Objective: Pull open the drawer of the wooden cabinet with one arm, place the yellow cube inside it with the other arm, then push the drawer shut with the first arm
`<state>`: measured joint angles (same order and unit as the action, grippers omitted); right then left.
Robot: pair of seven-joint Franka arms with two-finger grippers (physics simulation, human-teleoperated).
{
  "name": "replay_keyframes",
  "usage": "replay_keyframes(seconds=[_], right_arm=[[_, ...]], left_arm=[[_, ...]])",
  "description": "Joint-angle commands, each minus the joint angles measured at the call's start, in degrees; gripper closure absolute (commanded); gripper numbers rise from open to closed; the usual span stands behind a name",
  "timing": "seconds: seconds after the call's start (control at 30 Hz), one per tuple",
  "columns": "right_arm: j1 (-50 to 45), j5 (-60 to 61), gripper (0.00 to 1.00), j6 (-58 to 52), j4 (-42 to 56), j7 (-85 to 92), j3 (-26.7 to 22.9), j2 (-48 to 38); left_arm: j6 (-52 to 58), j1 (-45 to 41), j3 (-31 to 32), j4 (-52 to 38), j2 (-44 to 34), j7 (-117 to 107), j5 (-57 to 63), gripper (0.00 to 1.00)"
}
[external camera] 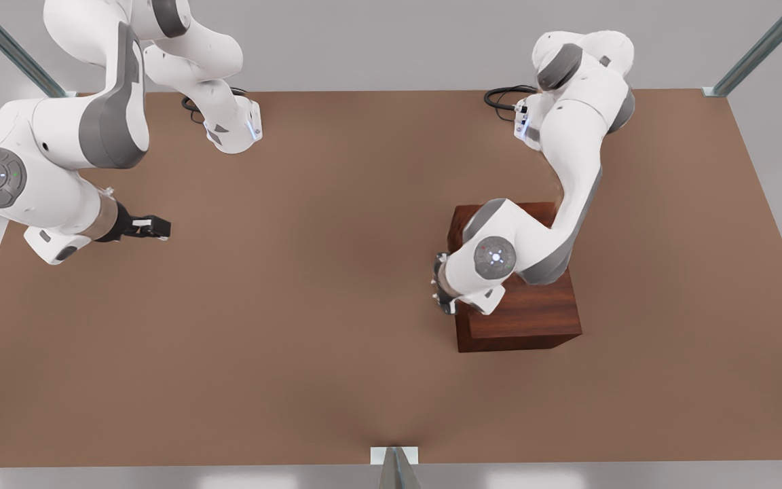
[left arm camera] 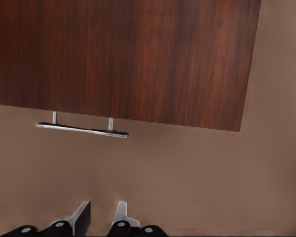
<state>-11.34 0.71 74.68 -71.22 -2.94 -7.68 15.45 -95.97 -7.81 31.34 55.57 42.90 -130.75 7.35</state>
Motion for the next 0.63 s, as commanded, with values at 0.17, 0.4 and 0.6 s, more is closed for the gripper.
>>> replay_keyframes(seconds=[0.17, 0.4, 0.6], right_arm=[[0.0, 0.61, 0.0, 0.2, 0.65, -0.4, -0.14, 0.11], [0.26, 0.52, 0.0, 0.2, 0.56, -1.11, -0.14, 0.11], [0.17, 0.61, 0.0, 0.2, 0.38, -1.11, -0.22, 0.11]], left_arm=[[19.42, 4.56, -19.13, 21.78, -33.15, 138.92, -2.07, 0.0], [20.3, 3.15, -17.11, 17.03, -28.05, 139.01, -3.66, 0.0], [20.74, 1.48, -16.75, 17.03, -28.23, 138.92, -1.47, 0.0]])
